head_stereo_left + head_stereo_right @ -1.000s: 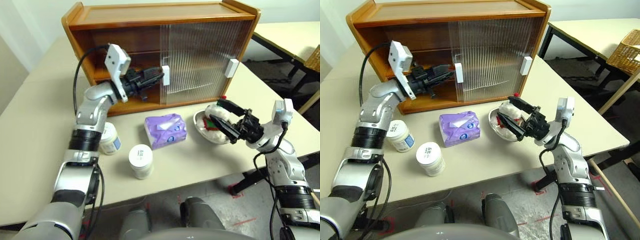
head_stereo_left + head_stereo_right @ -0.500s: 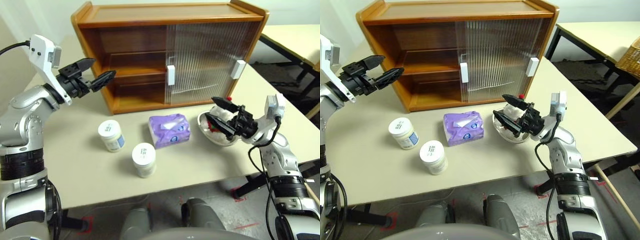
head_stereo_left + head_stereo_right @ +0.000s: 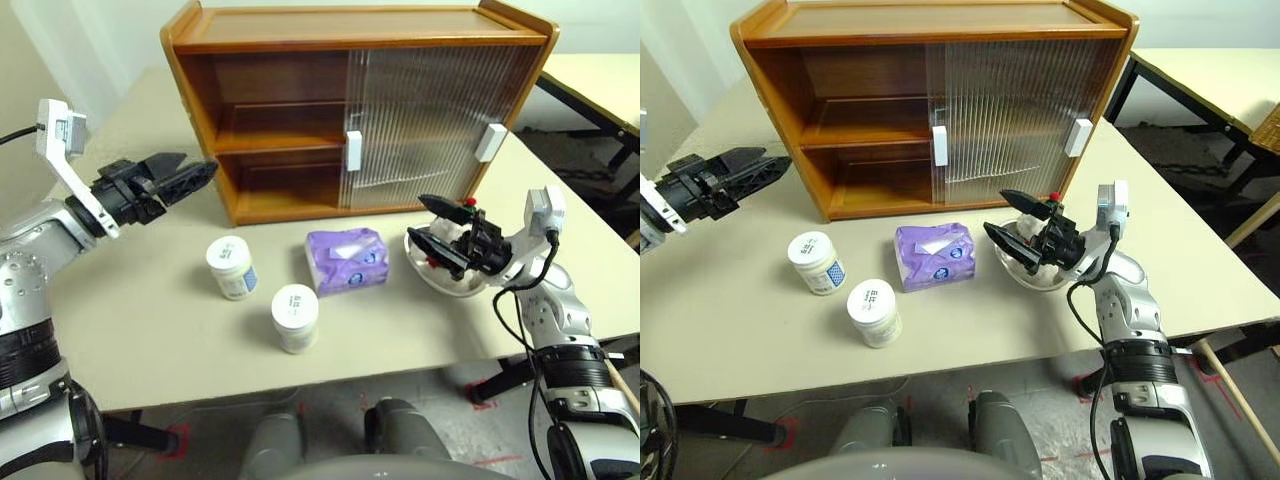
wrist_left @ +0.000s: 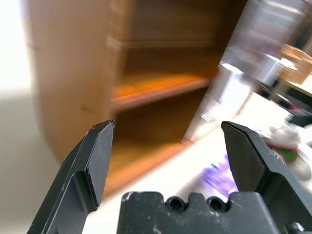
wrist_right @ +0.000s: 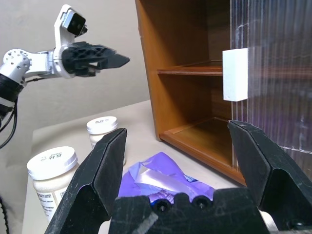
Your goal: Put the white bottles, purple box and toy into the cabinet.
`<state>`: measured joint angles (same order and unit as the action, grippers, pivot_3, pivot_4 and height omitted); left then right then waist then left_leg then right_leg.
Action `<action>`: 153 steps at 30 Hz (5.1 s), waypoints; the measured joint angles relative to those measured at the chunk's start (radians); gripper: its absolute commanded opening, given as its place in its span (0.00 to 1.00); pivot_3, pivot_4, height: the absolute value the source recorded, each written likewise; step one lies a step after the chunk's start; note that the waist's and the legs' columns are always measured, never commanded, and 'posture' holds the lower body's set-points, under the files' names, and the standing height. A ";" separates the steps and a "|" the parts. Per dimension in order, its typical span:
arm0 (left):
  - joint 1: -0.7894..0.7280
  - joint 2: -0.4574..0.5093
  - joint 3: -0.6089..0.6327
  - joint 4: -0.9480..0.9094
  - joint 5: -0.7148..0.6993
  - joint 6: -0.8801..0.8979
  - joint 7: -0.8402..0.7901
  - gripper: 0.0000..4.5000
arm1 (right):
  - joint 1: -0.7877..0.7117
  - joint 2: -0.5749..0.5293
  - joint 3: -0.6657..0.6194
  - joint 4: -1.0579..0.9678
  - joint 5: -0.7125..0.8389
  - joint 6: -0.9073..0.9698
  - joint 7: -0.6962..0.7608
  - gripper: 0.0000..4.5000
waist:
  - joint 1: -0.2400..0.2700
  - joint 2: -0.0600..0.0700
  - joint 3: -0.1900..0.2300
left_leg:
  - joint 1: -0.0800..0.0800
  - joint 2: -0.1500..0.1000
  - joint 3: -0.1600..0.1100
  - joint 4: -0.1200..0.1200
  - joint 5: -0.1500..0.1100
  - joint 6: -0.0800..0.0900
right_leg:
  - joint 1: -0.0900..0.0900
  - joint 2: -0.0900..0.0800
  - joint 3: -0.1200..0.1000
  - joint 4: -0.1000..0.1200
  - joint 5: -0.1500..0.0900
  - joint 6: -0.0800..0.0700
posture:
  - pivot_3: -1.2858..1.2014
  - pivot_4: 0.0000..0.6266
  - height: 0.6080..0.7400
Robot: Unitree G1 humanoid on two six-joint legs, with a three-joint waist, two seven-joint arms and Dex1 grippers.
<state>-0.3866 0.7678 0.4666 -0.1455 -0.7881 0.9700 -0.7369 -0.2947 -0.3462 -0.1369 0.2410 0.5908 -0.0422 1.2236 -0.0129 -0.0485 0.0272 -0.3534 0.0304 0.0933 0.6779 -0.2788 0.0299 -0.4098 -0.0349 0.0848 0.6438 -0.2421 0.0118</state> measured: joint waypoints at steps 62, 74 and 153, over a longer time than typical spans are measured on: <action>0.388 -0.121 -0.350 0.328 0.459 -0.841 -0.284 0.99 | 0.035 -0.007 0.012 -0.094 -0.020 0.062 -0.056 1.00 | 0.005 0.003 0.001 | 0.001 0.000 0.000 -0.011 0.000 -0.001 | -0.003 -0.003 -0.001 -0.001 -0.005 -0.005 | 0.55 0.00 1.00; 0.326 -0.216 -0.340 0.435 0.471 -0.911 -0.242 0.69 | 0.035 -0.007 0.015 -0.095 -0.020 0.063 -0.054 1.00 | 0.029 0.008 -0.002 | 0.003 0.000 0.001 -0.010 0.001 0.001 | 0.001 -0.003 -0.003 -0.001 -0.002 0.000 | 0.55 0.00 1.00; -0.477 -0.560 -0.462 1.225 0.754 -0.951 0.496 0.69 | 0.114 0.030 0.072 -0.239 -0.070 0.060 -0.214 1.00 | 0.000 -0.003 0.004 | -0.003 -0.001 0.000 -0.010 0.001 0.001 | -0.001 0.001 -0.001 -0.007 0.000 0.002 | 0.52 0.02 1.00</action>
<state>-0.8641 0.2081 0.0049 1.0796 -0.0344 0.0188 -0.2411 -0.1804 -0.3157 -0.0651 0.0018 0.5206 0.0174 1.0093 -0.0134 -0.0510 0.0310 -0.3564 0.0297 0.0934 0.6677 -0.2782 0.0309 -0.4110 -0.0341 0.0838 0.6369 -0.2424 0.0136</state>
